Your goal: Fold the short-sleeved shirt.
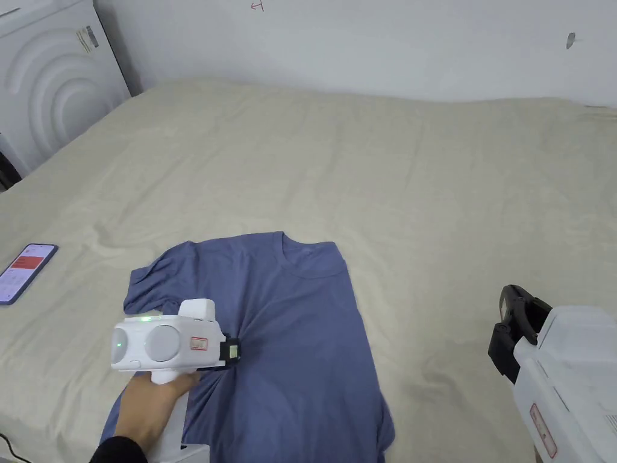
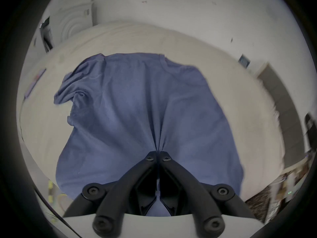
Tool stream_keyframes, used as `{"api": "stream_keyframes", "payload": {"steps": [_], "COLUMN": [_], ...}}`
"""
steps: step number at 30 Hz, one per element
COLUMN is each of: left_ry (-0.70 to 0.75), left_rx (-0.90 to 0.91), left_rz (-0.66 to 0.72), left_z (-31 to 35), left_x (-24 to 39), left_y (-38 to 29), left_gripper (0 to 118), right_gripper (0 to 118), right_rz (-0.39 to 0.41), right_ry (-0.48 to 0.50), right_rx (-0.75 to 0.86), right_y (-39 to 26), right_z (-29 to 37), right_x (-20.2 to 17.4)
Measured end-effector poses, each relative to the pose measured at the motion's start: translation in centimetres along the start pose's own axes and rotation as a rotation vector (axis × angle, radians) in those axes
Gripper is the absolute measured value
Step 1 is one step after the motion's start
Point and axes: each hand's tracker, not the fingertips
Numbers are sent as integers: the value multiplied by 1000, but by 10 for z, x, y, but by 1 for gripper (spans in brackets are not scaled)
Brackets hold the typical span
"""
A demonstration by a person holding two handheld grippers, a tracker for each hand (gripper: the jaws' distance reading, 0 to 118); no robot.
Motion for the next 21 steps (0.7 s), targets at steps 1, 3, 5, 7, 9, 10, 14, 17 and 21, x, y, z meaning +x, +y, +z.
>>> {"api": "stream_keyframes", "payload": {"steps": [1,3,5,7,9,10,14,17,21], "left_ry": [-11,-48,-90,-176,-250,-281,-443,-542,-663], "left_rx": [17,33,53,72,92,103,134,162,201], "left_rz": [10,-8,-8,12,0,-3,-13,-39,-98], "left_z": [6,16,25,36,44,47,53,56,69], "left_x": [0,-1,5,17,34,45,96,139,196], "left_y": [-2,-5,-8,-9,-8,-6,9,27,52], "left_gripper": [0,0,0,0,0,0,0,0,0], "right_gripper": [0,0,0,0,0,0,0,0,0], "right_rz": [-7,-28,-40,-47,-55,-59,-75,-75,-69], "right_ry": [-4,-14,-23,-33,-43,-48,-72,-95,-140], "right_rx": [1,3,3,5,9,11,21,36,62], "right_y": [0,0,0,0,-2,-3,2,6,11], "right_z": [1,2,5,8,11,12,24,34,48], "right_x": [1,4,7,10,17,20,27,35,51]}}
